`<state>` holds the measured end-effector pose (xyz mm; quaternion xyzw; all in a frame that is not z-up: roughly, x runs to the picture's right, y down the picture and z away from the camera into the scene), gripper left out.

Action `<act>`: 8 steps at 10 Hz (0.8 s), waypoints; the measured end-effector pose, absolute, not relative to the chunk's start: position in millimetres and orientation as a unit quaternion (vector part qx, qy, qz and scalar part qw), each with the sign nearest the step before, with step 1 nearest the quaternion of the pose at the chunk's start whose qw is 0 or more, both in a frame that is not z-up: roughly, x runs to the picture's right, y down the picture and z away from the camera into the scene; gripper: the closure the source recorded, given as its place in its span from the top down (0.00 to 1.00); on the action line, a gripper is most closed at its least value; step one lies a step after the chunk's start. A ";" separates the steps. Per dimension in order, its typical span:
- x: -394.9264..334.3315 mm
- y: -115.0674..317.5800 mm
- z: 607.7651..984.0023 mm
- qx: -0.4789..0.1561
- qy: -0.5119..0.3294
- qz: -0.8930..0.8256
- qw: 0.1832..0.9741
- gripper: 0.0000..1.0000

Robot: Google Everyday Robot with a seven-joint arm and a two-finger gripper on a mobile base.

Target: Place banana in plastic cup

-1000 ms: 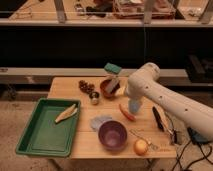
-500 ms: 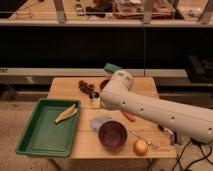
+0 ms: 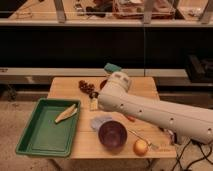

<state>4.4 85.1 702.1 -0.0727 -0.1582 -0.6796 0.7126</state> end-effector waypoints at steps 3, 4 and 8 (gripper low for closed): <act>3.1 81.6 701.2 -0.070 -0.159 -0.681 0.711 0.80; -3.9 74.5 700.6 -0.065 -0.162 -0.687 0.706 0.80; -84.9 38.1 713.1 -0.056 -0.188 -0.699 0.687 0.80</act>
